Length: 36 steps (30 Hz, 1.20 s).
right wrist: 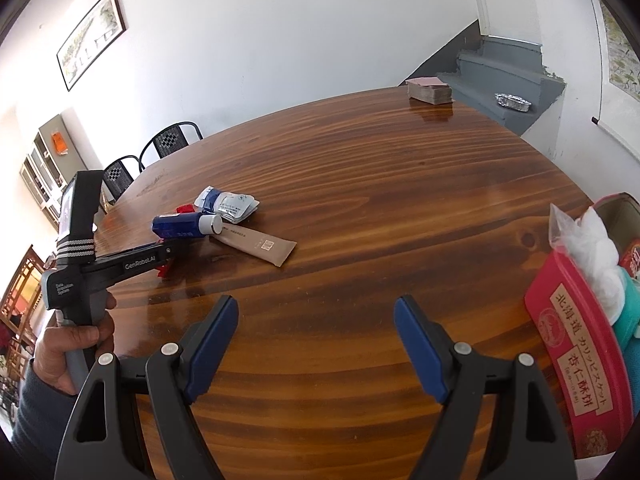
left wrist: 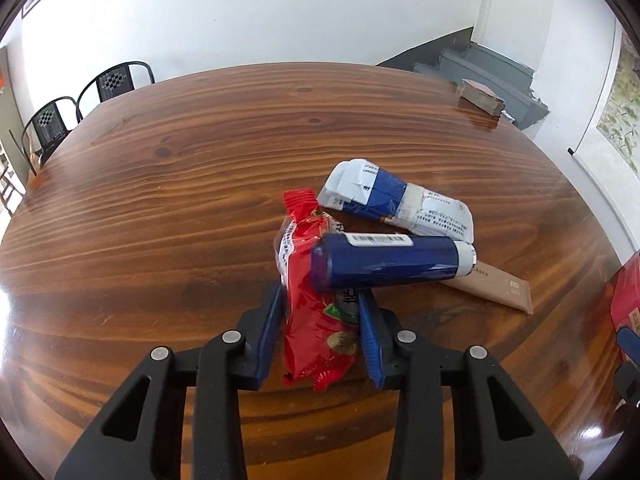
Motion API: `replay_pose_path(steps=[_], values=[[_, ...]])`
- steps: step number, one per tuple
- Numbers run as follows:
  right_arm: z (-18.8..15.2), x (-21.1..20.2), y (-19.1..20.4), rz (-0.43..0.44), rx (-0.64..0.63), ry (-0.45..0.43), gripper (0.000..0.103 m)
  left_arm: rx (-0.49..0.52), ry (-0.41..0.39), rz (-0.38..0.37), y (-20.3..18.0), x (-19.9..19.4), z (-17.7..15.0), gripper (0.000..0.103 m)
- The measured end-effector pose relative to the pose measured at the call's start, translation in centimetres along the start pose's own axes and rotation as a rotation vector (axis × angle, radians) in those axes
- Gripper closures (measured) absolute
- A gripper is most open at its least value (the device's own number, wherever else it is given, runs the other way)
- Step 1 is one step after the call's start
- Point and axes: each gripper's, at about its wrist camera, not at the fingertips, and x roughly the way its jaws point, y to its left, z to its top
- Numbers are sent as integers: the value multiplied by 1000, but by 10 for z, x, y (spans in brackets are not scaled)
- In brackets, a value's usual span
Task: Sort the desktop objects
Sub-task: 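Move the left gripper to the red snack packet and close around it, then hold the red packet with the left gripper while the right grasps the blue bottle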
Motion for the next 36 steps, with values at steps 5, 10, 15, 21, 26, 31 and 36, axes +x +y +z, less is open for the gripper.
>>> replay_pose_path(steps=[5,10,15,21,26,31,36], values=[[-3,3,3,2,-11,10,20,-3,2,21,10,-12,-13,64],[-7,8,11,16,-31,27,20,-19,4,43,25,-23,-25,64],[-10,15,23,43,-52,49,20,-32,5,57,40,-37,-40,64],[1,31,50,111,-121,79,20,-35,2,53,53,-55,-57,64],[21,57,72,184,-159,103,19,-45,7,38,61,-63,-70,64],[39,89,95,220,-198,101,19,-39,-4,55,63,-69,-74,64],[48,121,111,252,-254,119,19,-45,-2,57,66,-69,-74,64]])
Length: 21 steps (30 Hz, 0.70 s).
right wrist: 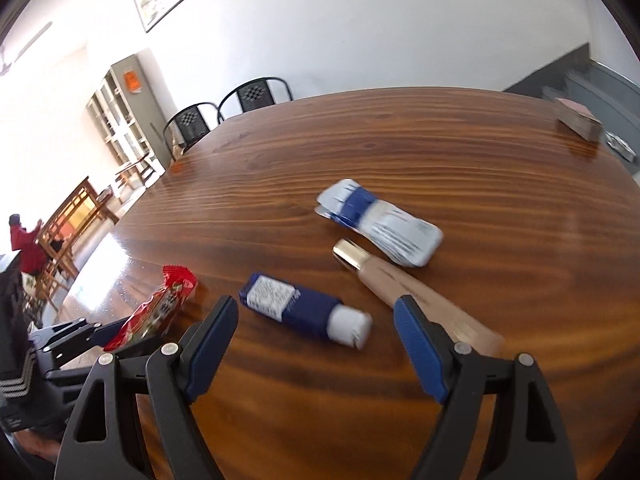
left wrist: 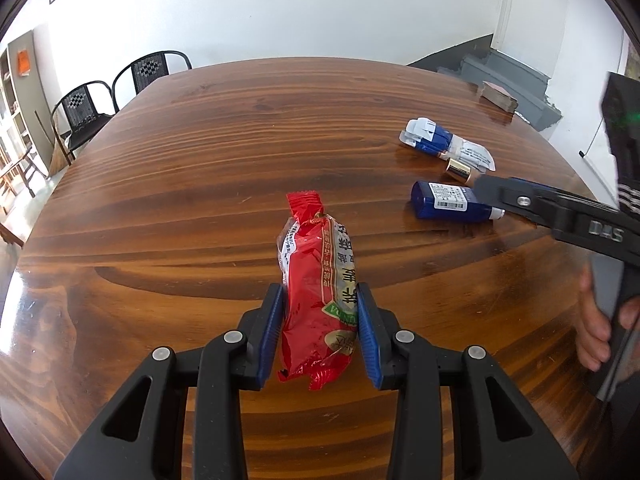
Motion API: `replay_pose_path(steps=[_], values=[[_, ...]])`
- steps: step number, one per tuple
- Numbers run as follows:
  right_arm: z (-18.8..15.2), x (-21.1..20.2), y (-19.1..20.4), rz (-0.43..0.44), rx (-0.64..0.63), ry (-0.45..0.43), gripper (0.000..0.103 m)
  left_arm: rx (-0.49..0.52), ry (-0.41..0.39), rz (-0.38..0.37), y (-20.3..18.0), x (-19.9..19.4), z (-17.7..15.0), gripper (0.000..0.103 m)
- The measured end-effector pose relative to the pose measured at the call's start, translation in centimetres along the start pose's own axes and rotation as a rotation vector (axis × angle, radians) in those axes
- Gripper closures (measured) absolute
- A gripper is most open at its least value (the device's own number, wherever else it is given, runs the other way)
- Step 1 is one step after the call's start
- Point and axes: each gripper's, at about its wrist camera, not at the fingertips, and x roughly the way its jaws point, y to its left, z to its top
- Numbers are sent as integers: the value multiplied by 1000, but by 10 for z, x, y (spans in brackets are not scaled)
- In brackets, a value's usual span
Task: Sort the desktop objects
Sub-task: 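Hold the red packet with the left gripper while the right grasps the blue bottle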
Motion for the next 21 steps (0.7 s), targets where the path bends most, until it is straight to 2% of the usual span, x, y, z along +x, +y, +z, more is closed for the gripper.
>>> replay_pose_path(steps=[5,11,16,18,21], values=[[-5,11,3,36,-20,65,19,-2,8,7,2,2,0,64],[-22,3,25,159,-115,157,19,-2,9,9,2,2,0,64],[-14,7,28,59,-102,123,24,-2,8,13,2,2,0,64],[-9,16,28,10,-87,131,36,-3,7,12,2,3,0,64],[-7,22,36,-26,-107,127,45,-3,7,15,3,3,1,64]])
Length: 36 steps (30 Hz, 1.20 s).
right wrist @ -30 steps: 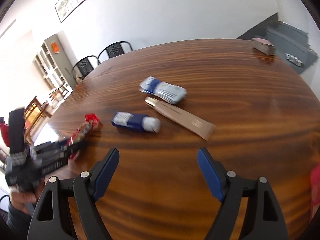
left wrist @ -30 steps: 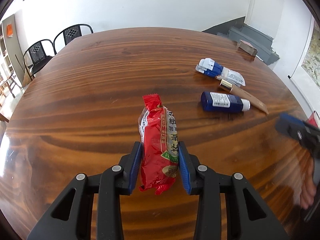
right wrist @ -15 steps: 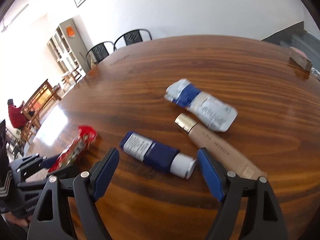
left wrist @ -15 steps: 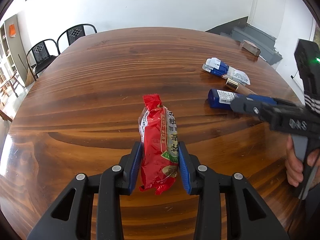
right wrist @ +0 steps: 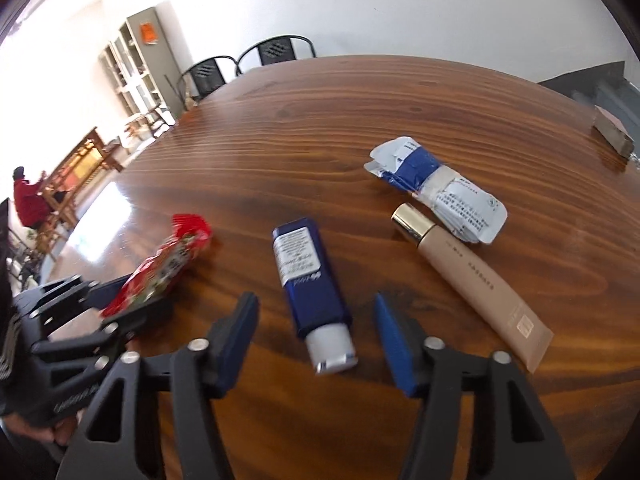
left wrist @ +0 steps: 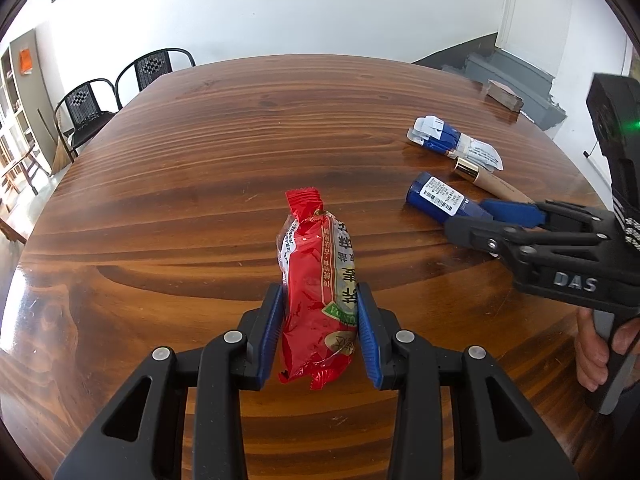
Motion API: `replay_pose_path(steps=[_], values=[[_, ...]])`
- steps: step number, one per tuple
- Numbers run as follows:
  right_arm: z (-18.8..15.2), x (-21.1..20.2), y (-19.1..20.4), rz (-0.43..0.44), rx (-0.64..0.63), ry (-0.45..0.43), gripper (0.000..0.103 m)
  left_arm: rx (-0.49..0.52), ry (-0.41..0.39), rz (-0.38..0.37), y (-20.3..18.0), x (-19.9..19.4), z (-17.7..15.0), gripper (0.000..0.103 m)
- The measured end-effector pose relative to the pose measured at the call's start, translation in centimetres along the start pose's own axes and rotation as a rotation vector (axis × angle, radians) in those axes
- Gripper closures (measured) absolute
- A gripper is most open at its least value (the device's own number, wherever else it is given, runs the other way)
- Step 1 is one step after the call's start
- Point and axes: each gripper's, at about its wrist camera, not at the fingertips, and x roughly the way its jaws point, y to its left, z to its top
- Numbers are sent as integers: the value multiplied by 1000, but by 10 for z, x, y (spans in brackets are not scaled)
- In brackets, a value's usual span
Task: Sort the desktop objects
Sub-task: 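Hold the red packet with the left gripper while the right grasps the blue bottle, then carry the red packet with the left gripper while the right carries the blue bottle to the tin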
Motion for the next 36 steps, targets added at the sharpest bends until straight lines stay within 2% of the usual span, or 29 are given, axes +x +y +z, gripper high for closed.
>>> replay_pose_path(steps=[2,6,8,10,14,21,24,27,36], values=[[-1,4,9,-19,-39,-2,49,3,-1,9,0,1,0,64],[0,10,22,-117,-108,-9,66,17,-8,23,-3,3,2,64],[-2,8,21,-110,-91,-11,71,22,-10,27,-4,5,3,64],[-4,7,15,-99,-67,-15,71,20,-11,23,-5,5,4,64],[-10,-5,1,-32,13,-26,71,18,-8,-3,-6,3,2,67],[-21,-36,-24,189,195,-58,71,29,-35,-43,-13,-13,2,67],[-34,-52,-33,242,272,-65,71,23,-46,-67,-16,-21,1,67],[-44,-68,-43,275,315,-93,71,15,-51,-95,-22,-26,2,67],[-85,-123,-77,536,507,-209,71,58,-75,-161,-61,-43,-2,67]])
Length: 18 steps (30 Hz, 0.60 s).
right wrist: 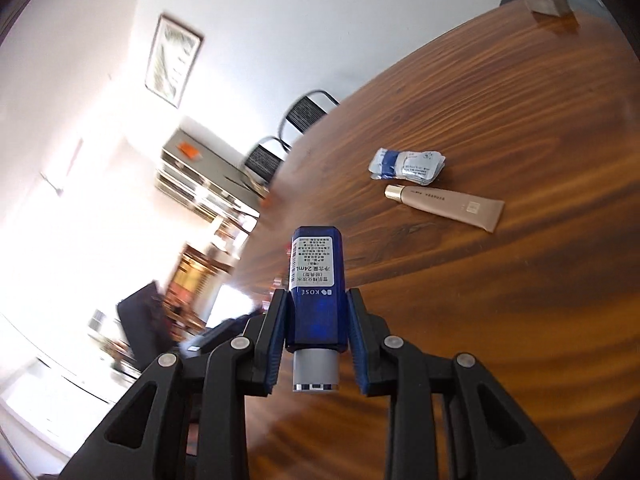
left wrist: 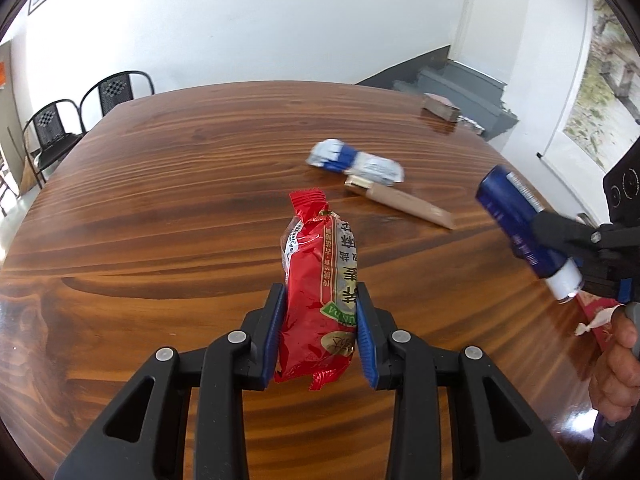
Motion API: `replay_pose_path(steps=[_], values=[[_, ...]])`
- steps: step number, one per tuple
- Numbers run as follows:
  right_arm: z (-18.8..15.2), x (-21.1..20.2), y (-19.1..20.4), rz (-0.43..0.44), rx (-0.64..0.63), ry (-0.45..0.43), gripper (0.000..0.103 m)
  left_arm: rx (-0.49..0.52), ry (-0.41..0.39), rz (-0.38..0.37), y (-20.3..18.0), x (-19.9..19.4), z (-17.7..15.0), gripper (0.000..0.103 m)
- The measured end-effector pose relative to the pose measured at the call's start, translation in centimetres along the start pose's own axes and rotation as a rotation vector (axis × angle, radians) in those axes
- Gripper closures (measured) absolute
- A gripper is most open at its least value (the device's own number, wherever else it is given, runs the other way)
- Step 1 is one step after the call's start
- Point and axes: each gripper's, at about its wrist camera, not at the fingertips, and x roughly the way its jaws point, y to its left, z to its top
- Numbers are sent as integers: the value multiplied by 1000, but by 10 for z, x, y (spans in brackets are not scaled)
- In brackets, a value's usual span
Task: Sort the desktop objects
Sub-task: 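Carry the red packet with the left gripper while the right carries the blue bottle to the tin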
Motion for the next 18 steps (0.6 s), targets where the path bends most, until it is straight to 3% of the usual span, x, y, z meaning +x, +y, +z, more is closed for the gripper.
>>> replay_pose_path(steps=[3,6,11,18], values=[[0,-27,-3,49,32,-48,71,20,-5,-19,-18,-3,0,67],[-4,-58,1,18,9,-123,71,49,-11,-43,-38,-6,1,67],[-20,-113,9,-202,-79,-279,71,95,-4,-90,-74,-7,3,67],[-44,-187,-5,-483,-65,-500,71,190,32,-144,-135,7,2,67]])
